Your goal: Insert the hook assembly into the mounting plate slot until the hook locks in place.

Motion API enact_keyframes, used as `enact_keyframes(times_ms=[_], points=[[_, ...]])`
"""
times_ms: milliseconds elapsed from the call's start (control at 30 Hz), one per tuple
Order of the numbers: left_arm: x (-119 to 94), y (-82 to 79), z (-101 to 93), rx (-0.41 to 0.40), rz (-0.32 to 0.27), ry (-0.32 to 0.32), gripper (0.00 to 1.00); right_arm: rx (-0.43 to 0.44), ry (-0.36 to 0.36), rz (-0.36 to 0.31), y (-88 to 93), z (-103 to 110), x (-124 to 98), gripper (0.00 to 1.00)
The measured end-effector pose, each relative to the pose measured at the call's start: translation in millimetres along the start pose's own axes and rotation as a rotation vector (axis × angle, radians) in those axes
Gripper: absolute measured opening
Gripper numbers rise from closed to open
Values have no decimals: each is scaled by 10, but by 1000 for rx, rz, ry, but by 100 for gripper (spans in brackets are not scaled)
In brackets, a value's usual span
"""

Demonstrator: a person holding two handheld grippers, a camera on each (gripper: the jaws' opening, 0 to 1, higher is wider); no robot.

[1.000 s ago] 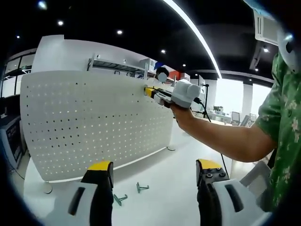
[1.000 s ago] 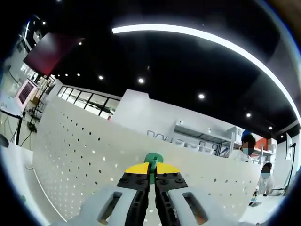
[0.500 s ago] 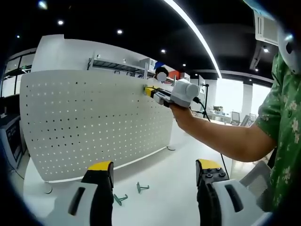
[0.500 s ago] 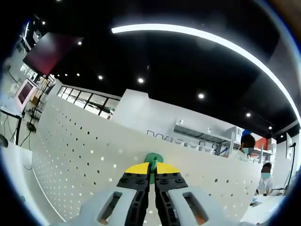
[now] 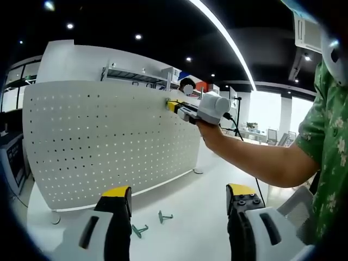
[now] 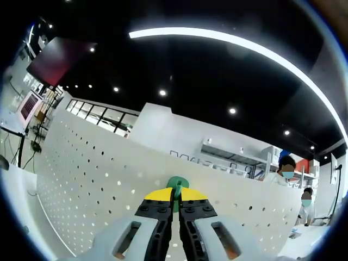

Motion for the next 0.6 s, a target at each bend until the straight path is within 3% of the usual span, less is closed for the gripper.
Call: enact_keyframes(times_ms=[600], points=[[1, 3, 12, 1, -1, 2, 73, 9, 11, 17, 50, -2, -11, 2]])
Point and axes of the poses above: the point that each gripper's makers call its tool centre point, and the gripper's own axes: x roughly forward along the fingers, z roughly to its left, y roughly out of its underside, the point moved 8 cm from there along -x, roughly backward along the fingers, and after that the axes turned 13 degrees about x, right-handed, at the moved point
